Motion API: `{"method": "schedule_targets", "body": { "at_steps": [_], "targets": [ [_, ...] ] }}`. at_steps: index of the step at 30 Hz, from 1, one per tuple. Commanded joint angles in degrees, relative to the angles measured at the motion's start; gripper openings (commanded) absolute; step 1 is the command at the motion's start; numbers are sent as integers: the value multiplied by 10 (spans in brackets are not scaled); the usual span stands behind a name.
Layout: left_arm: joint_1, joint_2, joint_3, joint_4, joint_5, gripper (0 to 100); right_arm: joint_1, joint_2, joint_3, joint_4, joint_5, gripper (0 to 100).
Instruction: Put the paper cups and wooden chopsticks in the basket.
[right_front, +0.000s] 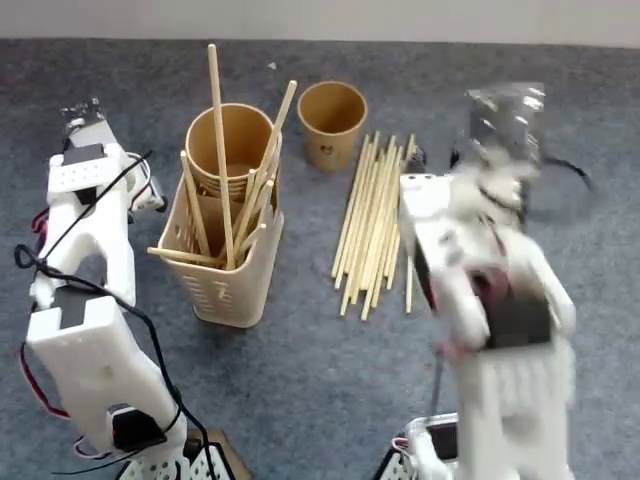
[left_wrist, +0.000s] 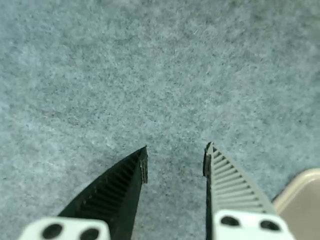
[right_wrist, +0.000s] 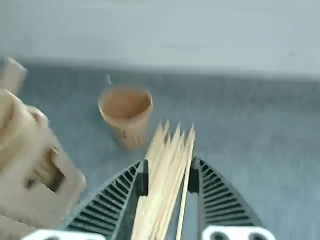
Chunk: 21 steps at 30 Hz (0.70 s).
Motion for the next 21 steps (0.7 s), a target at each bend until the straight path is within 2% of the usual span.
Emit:
{"method": "schedule_targets", "body": {
  "at_steps": [1, 13, 21],
  "targets": [
    [9, -29, -2, -4, 2, 210, 7, 124, 43, -42, -9, 135],
    [9, -29, -2, -4, 2, 210, -5, 468, 56, -170, -9, 135],
    [9, -29, -2, -4, 2, 210, -3, 509, 55, -179, -5, 130]
  ]
}}
